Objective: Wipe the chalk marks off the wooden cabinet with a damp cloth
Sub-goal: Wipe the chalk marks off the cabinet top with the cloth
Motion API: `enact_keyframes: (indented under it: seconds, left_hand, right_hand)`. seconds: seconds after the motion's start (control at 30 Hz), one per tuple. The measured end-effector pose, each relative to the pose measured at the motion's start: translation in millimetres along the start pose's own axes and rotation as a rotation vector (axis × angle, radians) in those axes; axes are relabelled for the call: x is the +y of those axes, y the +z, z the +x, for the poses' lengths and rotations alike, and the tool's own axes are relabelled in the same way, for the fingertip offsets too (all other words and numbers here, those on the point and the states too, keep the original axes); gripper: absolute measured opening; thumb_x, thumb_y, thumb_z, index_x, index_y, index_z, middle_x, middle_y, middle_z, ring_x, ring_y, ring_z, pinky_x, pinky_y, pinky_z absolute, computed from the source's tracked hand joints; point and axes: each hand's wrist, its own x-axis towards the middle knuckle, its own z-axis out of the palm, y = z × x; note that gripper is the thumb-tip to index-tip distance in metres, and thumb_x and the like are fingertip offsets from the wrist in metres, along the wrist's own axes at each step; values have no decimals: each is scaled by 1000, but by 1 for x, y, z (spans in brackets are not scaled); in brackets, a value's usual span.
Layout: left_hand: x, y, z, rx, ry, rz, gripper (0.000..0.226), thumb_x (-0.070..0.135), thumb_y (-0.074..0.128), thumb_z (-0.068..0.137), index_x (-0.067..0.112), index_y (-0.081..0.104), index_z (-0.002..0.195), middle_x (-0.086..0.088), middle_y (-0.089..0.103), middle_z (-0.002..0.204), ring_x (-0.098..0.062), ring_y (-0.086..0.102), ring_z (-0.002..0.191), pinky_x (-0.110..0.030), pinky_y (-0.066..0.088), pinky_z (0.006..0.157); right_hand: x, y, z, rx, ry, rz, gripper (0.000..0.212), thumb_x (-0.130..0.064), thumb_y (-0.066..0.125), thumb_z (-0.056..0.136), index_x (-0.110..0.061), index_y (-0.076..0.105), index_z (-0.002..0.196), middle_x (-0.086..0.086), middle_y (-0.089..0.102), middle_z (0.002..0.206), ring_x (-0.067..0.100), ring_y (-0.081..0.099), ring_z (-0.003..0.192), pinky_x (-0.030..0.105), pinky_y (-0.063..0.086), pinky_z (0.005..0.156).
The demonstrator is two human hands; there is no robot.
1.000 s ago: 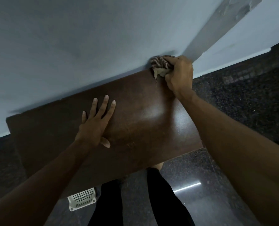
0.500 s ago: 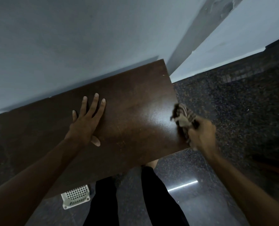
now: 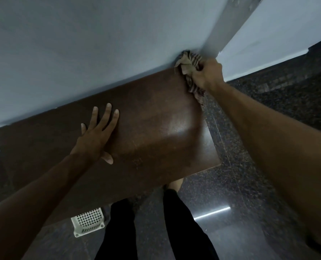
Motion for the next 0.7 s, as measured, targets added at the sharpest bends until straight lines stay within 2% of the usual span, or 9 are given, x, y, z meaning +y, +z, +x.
enact_keyframes:
  seconds: [0.1, 0.2, 0.27, 0.37, 0.43, 0.5, 0.6, 0.7]
  left_hand:
    - [0, -1, 0, 14, 6, 0, 162, 29, 98, 47, 33, -24, 153, 15, -44, 155, -28, -37, 146, -74, 10, 113]
    - [-2, 1, 1, 36, 13, -6, 162, 32, 98, 46, 33, -21, 155, 16, -42, 156, -28, -34, 148, -74, 12, 113]
    - [-4, 3, 1, 46, 21, -12, 162, 33, 98, 44, 32, -19, 156, 16, -39, 158, -28, -32, 148, -75, 12, 112]
    - [-5, 5, 2, 54, 28, 0, 164, 33, 98, 42, 33, -19, 156, 14, -38, 159, -30, -31, 149, -76, 13, 111]
    - [-6, 7, 3, 56, 27, 11, 164, 32, 99, 42, 32, -18, 157, 13, -38, 159, -31, -30, 149, -76, 13, 111]
    - [-6, 8, 3, 63, 32, 9, 164, 31, 99, 42, 32, -18, 158, 12, -38, 160, -31, -30, 149, -75, 12, 112]
    - [-6, 10, 4, 78, 36, 26, 163, 32, 100, 44, 31, -17, 158, 10, -36, 161, -32, -28, 150, -75, 11, 112]
    - [-7, 12, 4, 99, 49, 16, 162, 31, 100, 43, 30, -13, 160, 6, -32, 163, -33, -25, 151, -75, 11, 113]
  right_hand:
    - [6, -6, -6, -53, -3, -62, 43, -43, 62, 89, -3, 54, 75, 12, 51, 74, 24, 50, 72, 28, 26, 55]
    - [22, -8, -43, -56, -17, -43, 35, -38, 48, 73, -4, 53, 69, 9, 49, 65, 22, 49, 62, 26, 28, 55]
    - [40, -9, -80, -63, 10, 36, 28, -35, 54, 79, -8, 57, 70, 4, 52, 61, 11, 45, 51, 23, 35, 52]
    - [92, -4, -147, -94, 109, 50, 9, -13, 64, 90, -12, 66, 81, -3, 63, 65, 3, 56, 50, 13, 45, 43]
    - [127, 4, -188, -72, 185, 56, 12, -22, 68, 91, -16, 69, 81, -3, 69, 64, 8, 65, 52, 27, 56, 47]
    - [145, 14, -218, 8, 276, 74, 14, -27, 69, 90, -15, 71, 84, -1, 70, 67, 15, 67, 58, 34, 58, 55]
    - [142, 33, -246, 214, 465, 244, 10, -15, 66, 91, -6, 71, 88, 5, 68, 73, 20, 61, 66, 29, 48, 63]
    - [122, 58, -251, 462, 666, 415, 12, -11, 63, 91, -1, 70, 91, 8, 68, 80, 16, 58, 69, 23, 47, 61]
